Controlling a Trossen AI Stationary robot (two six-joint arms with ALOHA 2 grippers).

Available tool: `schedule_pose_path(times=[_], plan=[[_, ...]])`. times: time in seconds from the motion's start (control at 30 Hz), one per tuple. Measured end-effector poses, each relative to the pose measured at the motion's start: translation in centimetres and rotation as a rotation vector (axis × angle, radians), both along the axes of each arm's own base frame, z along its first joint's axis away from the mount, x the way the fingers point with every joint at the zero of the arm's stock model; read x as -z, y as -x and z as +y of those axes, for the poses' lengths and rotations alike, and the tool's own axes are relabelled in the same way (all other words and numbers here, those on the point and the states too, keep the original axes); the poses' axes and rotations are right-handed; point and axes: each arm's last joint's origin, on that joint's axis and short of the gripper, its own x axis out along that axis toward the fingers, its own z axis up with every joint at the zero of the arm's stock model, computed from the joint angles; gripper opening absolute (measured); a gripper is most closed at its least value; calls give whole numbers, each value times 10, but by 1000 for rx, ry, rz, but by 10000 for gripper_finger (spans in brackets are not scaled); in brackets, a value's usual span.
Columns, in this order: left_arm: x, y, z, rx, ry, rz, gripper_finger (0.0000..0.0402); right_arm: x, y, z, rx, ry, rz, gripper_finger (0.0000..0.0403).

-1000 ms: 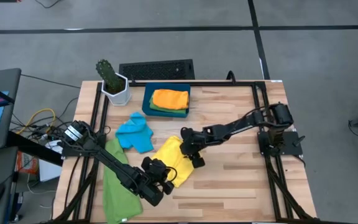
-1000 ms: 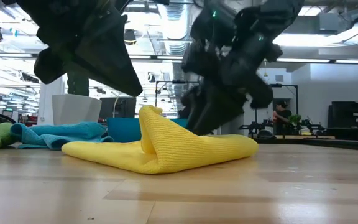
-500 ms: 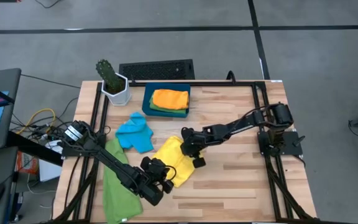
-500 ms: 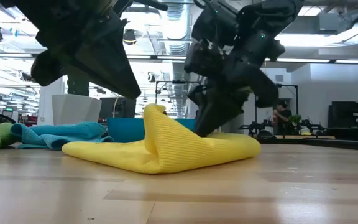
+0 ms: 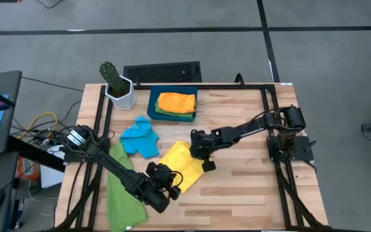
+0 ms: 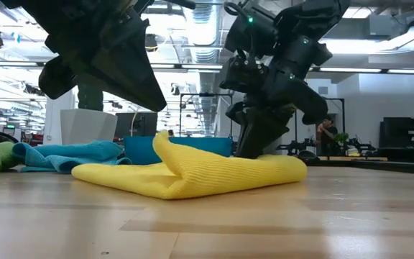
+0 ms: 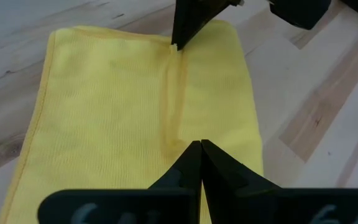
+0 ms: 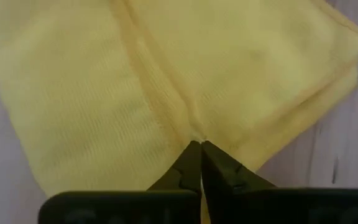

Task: Fold microfiber towels
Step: Fold the yellow towel

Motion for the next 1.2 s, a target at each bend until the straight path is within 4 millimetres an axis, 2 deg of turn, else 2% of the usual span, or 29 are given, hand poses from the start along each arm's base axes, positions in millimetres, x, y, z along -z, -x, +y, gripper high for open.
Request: schedule_pose_path(times=[0.13, 0.27, 0.5, 0.7, 0.77, 0.83, 1.0, 1.1, 1.2], plan=[[0, 0, 0, 1, 0, 1, 0, 0, 0, -1, 1, -12, 4, 32], [0, 0, 0, 4, -5, 5, 0, -3, -2, 2, -6, -21, 0, 54], [-4, 2, 2, 19, -22, 19, 0, -34, -5, 0, 27, -47, -79, 111], [-25, 14, 9, 9, -63, 28, 0, -55, -1, -1, 69, -65, -138, 141], [-30, 20, 12, 4, -89, 51, 0, -57, -3, 7, 54, -119, -166, 141], [-35, 26, 14, -13, -104, 55, 0, -56, -9, 23, 25, -172, -213, 136], [-39, 35, 14, -47, -111, 49, 0, -34, -19, 66, -57, -219, -272, 111], [-39, 37, 11, -39, -104, 42, 0, -19, -23, 79, -45, -172, -299, 97], [-39, 38, 9, -32, -102, 40, 0, -6, -29, 83, -25, -146, -322, 87]])
